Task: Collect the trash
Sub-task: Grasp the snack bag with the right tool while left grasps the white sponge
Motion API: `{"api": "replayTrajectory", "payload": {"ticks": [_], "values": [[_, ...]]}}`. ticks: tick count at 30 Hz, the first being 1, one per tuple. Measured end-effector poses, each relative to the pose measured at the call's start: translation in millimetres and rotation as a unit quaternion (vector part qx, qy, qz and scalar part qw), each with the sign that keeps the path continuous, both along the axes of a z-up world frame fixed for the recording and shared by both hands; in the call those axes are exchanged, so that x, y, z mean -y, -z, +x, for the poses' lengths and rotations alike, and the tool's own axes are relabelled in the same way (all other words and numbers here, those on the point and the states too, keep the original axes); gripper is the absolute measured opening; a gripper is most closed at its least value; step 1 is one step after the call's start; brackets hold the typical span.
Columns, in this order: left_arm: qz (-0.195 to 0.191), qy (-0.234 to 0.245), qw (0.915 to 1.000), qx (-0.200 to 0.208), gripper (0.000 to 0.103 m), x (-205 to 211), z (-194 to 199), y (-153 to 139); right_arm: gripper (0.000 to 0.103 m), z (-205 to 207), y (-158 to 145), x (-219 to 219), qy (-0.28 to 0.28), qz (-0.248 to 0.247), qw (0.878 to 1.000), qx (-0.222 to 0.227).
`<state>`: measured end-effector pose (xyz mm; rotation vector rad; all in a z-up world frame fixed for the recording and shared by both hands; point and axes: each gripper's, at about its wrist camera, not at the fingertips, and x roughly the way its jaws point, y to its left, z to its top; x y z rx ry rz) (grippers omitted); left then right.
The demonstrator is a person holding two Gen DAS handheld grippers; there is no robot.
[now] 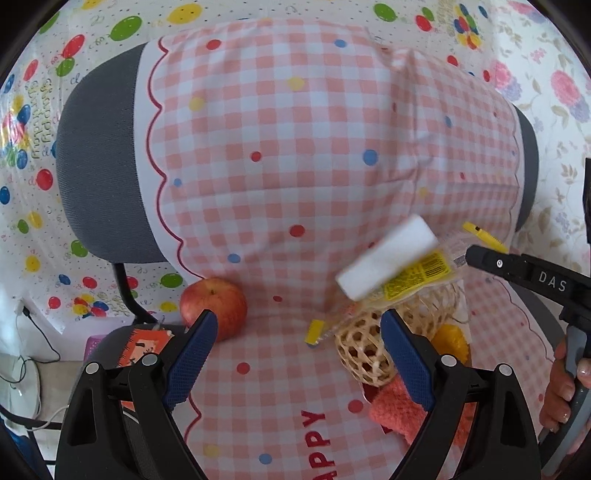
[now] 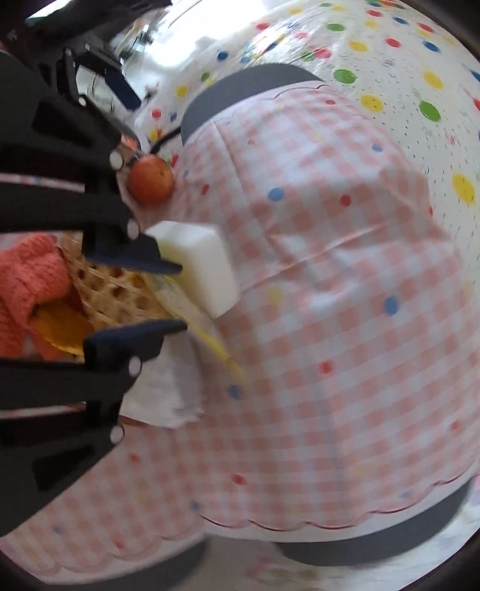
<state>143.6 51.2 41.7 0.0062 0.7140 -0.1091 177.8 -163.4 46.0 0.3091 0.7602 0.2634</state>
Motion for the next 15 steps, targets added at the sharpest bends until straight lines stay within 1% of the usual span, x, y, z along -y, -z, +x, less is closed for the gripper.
{"api": "replayTrajectory", "payload": {"ticks": [2, 6, 8, 11, 12, 15], "values": [[0.005, 0.002, 1.0, -0.003, 0.089, 2.1, -5.3, 2.6, 0.009, -14.2, 2.9, 7.8, -0.005, 0.006, 1.0, -0.004], [0.007, 0.004, 0.9999, -0.01, 0.089, 2.8, -15.5, 5.6, 0.007, -54.4, -1.5, 22.7, -0.015, -0.005, 1.0, 0.002], [0.009, 0.006, 0.9999, -0.01, 0.089, 3.4, -21.3, 6.1, 0.007, -80.5, -7.5, 33.2, -0.013, -0.02, 1.0, 0.01], [0.016, 0.014, 0.9996, -0.017, 0.089, 5.0, -29.9, 11.6, 0.007, -109.9, -18.0, 46.4, 0.006, -0.048, 0.998, 0.035], [0.016, 0.015, 0.9995, -0.022, 0.089, 4.8, -33.5, 15.0, 0.006, -120.0, -22.6, 50.8, 0.013, -0.054, 0.997, 0.049], [0.012, 0.015, 0.999, -0.039, 0.089, 3.5, -41.5, 26.0, 0.006, -141.3, -35.5, 59.2, 0.029, -0.077, 0.993, 0.082]]}}
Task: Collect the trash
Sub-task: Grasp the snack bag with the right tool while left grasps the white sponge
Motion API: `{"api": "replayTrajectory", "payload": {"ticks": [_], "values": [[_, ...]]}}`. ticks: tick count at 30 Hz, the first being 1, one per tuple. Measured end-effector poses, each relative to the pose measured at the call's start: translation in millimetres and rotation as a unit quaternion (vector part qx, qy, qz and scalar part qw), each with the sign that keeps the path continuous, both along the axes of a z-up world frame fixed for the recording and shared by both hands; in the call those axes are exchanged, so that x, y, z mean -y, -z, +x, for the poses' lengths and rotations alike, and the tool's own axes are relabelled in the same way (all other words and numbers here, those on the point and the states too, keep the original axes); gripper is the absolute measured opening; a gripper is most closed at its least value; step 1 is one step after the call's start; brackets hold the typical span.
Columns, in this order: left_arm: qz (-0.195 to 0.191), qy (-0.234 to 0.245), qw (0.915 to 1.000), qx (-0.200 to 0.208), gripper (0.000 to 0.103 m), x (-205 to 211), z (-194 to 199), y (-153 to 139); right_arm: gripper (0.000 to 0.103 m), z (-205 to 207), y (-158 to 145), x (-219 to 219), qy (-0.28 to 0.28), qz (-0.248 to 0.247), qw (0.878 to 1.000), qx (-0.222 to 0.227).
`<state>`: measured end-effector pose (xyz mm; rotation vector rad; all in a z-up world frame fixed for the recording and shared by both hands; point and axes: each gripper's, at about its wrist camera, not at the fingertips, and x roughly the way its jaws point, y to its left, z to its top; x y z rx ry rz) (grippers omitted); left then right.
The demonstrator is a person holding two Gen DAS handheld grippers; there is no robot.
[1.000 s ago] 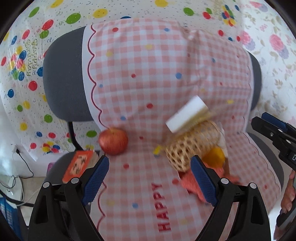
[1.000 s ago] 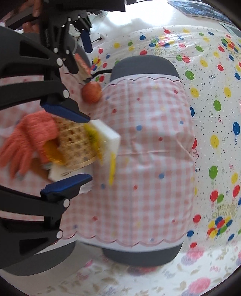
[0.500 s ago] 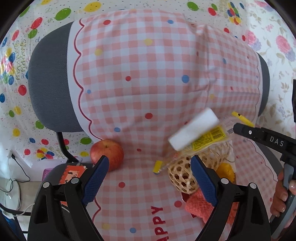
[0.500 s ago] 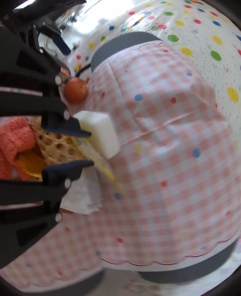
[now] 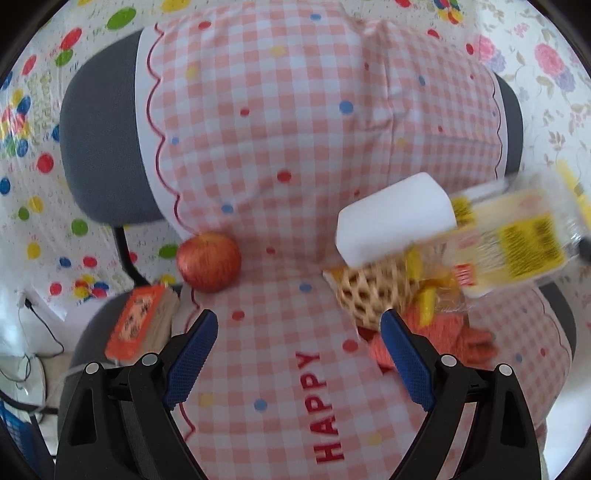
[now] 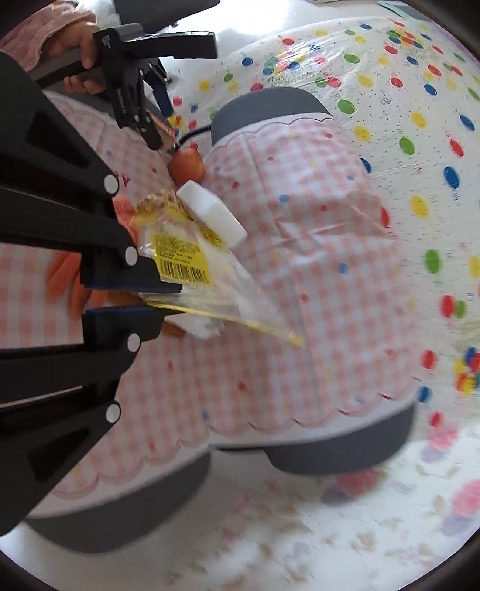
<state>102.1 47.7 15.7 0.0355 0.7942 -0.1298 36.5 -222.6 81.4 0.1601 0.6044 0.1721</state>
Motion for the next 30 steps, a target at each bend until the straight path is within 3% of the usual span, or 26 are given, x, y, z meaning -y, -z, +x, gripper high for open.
{"api": "replayTrajectory", "payload": {"ticks": [6, 9, 17, 30], "values": [[-0.001, 0.019, 0.9998, 0.0, 0.089, 9.3, -9.9, 1.6, 0.005, -22.7, -17.0, 22.4, 0.041, -0.018, 0.998, 0.042], [0.0, 0.017, 0.9998, 0.005, 0.089, 13.7, -6.0, -1.1, 0.005, -22.1, -14.0, 32.5, 0.057, -0.024, 0.997, 0.039], [-0.01, 0.04, 0.9987, 0.03, 0.088, 35.4, 21.8, -11.0, 0.005, -4.0, 10.6, 18.8, 0.017, -0.009, 1.0, 0.018], [0.099, 0.068, 0.9912, 0.056, 0.088, 84.7, 89.4, 16.2, 0.005, 27.3, 21.7, 6.3, -0.003, 0.008, 1.0, 0.01]]}}
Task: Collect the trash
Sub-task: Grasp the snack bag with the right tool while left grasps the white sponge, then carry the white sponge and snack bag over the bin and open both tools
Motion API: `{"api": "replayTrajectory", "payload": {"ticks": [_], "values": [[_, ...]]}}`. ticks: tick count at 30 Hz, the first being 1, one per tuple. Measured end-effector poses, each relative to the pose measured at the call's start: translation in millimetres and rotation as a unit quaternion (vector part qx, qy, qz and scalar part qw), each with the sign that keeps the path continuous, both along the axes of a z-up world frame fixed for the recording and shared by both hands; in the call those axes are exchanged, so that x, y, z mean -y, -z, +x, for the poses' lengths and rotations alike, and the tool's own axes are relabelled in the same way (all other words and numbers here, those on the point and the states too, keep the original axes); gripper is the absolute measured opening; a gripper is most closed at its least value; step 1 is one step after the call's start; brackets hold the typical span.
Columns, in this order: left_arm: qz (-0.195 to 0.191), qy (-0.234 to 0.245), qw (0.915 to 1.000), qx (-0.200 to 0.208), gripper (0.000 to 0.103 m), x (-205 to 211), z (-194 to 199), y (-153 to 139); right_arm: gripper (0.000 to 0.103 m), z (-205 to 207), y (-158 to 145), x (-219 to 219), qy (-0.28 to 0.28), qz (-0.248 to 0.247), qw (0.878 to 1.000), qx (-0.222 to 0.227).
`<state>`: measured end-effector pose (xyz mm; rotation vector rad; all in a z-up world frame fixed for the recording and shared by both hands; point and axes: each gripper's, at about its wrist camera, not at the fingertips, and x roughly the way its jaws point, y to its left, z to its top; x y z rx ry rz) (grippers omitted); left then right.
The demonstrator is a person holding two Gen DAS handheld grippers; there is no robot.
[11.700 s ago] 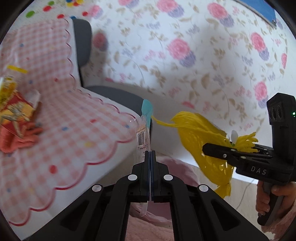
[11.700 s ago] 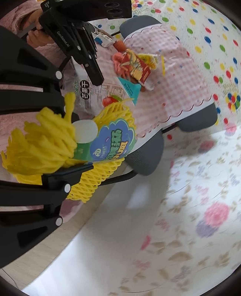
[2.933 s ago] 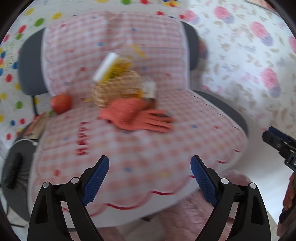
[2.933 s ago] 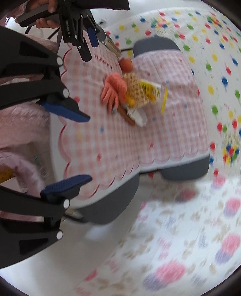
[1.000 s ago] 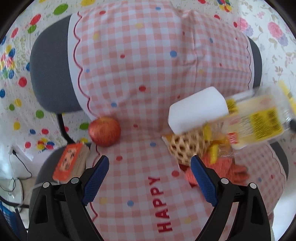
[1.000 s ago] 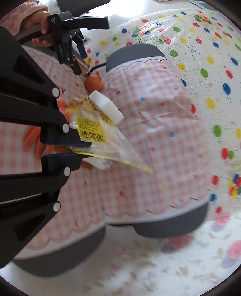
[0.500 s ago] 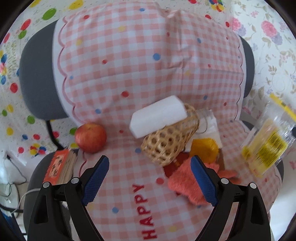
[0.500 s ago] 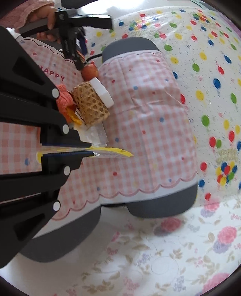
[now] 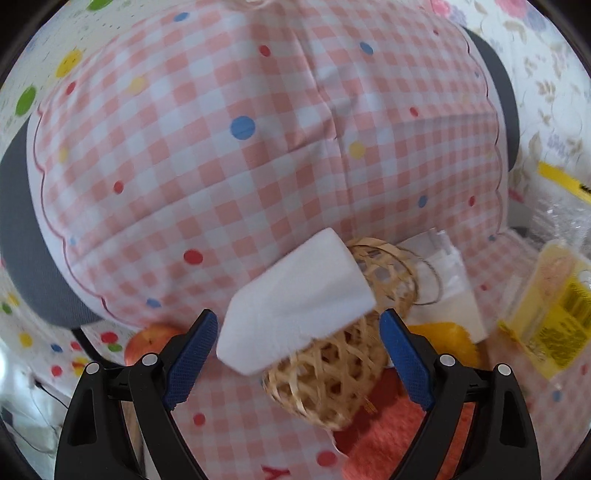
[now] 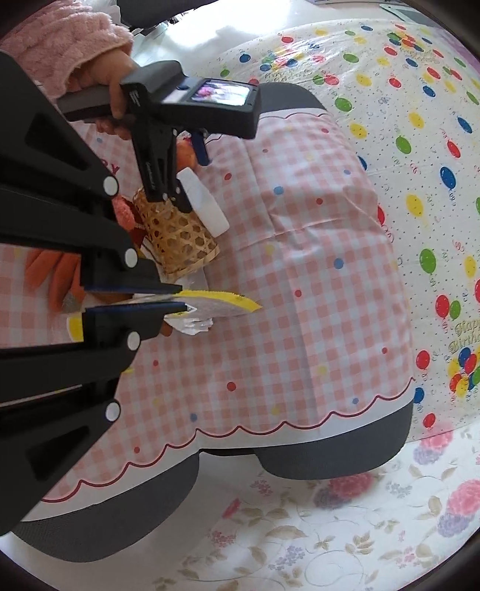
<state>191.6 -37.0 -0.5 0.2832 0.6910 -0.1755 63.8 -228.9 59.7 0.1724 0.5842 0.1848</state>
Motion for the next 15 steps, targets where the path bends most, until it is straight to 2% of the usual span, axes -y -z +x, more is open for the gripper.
{"api": "replayTrajectory", "payload": {"ticks": [3, 6, 7, 8, 10, 15], "values": [[0.022, 0.004, 0.9998, -0.001, 0.08, 4.1, 10.6, 5.3, 0.005, 1.0, 2.2, 4.3, 0.004, 0.004, 1.0, -0.003], [0.012, 0.012, 0.9999, 0.0, 0.073, 3.7, 17.2, 3.7, 0.005, 0.8, 3.8, 5.9, 0.006, 0.004, 1.0, -0.004], [0.009, 0.015, 0.9998, 0.002, 0.062, 3.1, 18.6, 2.5, 0.005, 1.0, 4.3, 6.0, 0.007, 0.004, 1.0, -0.005], [0.007, 0.017, 0.9998, 0.001, 0.045, 3.4, 19.5, 1.7, 0.005, 0.8, 4.8, 6.1, 0.007, 0.005, 1.0, -0.006], [0.0, 0.012, 0.9999, -0.002, 0.042, -0.6, 21.1, -1.1, 0.005, -0.7, 4.4, 5.7, 0.009, 0.003, 1.0, -0.005], [-0.051, -0.024, 0.9982, 0.019, 0.037, -37.2, -1.4, -32.0, 0.005, -8.2, -3.9, 7.1, 0.016, -0.003, 1.0, 0.009]]}}
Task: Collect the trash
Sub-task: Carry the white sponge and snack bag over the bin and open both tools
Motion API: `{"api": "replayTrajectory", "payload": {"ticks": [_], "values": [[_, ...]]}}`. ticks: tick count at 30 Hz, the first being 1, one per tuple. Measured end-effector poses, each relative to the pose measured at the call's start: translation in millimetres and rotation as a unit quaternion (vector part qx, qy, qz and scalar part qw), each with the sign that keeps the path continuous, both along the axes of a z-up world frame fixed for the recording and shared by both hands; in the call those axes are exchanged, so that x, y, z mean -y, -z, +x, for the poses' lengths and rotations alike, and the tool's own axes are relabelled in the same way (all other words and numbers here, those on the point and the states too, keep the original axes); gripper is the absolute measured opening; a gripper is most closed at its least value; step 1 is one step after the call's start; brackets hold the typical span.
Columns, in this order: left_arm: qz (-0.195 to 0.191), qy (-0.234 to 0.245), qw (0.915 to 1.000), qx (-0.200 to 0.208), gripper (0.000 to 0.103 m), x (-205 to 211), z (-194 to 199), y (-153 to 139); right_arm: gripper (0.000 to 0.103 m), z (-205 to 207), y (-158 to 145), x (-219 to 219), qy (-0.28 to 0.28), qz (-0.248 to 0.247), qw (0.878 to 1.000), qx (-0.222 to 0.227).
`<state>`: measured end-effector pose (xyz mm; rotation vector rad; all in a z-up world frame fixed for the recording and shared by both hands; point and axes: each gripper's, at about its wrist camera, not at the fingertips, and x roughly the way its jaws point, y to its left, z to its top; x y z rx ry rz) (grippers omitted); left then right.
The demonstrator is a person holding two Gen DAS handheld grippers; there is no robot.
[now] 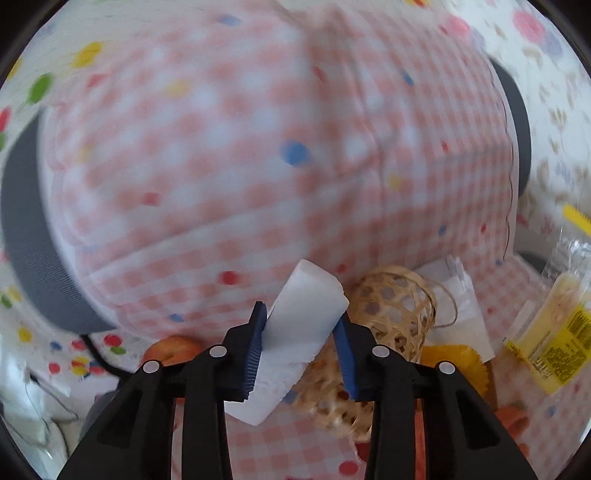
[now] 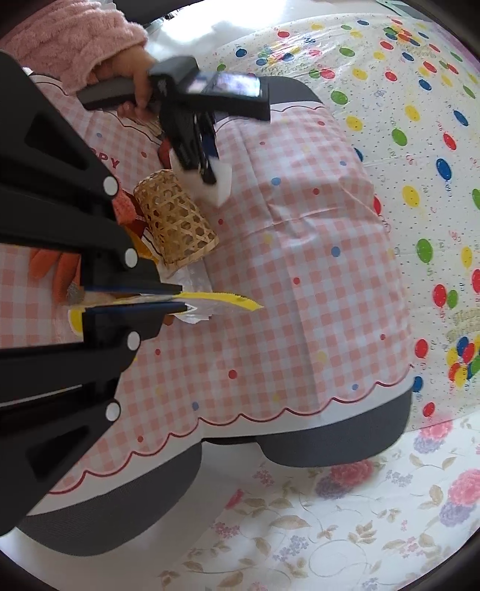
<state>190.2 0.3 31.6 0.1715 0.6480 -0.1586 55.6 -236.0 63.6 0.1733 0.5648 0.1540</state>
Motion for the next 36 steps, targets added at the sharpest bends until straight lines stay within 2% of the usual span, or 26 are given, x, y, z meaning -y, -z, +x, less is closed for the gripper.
{"api": "replayTrajectory", "payload": {"ticks": [4, 8, 11, 14, 17, 19, 27, 31, 36], "values": [[-0.05, -0.011, 0.9985, 0.018, 0.036, -21.1, -47.9, -29.6, 0.005, -15.1, -15.2, 0.3, 0.005, -0.003, 1.0, 0.022], [-0.079, 0.016, 0.9959, 0.042, 0.037, -13.8, -103.2, -42.4, 0.005, -36.9, -26.6, -0.6, 0.005, 0.0, 0.999, 0.036], [-0.105, 0.044, 0.9924, 0.048, 0.037, -3.6, -143.1, -44.1, 0.005, -58.4, -32.7, 0.2, 0.008, -0.005, 0.999, 0.044], [-0.119, 0.073, 0.9899, 0.026, 0.037, 14.1, -172.4, -35.0, 0.005, -78.8, -35.2, 1.6, 0.016, -0.02, 0.999, 0.048], [-0.113, 0.09, 0.9894, -0.014, 0.037, 34.0, -192.1, -22.3, 0.005, -100.1, -33.1, 8.0, 0.029, -0.028, 0.998, 0.044], [-0.114, 0.103, 0.9878, -0.026, 0.037, 43.4, -203.2, -16.7, 0.005, -114.3, -29.6, 12.7, 0.036, -0.032, 0.998, 0.039], [-0.105, 0.151, 0.9826, -0.025, 0.037, 84.0, -246.9, 0.0, 0.004, -169.9, -30.6, 34.6, 0.078, -0.051, 0.994, 0.054], [-0.107, 0.183, 0.9771, -0.017, 0.037, 108.7, -265.3, 1.8, 0.004, -201.5, -31.9, 49.7, 0.106, -0.069, 0.99, 0.056], [-0.109, 0.224, 0.9684, -0.016, 0.037, 141.8, -285.0, 6.7, 0.004, -238.4, -17.8, 71.9, 0.138, -0.079, 0.987, 0.035]]}}
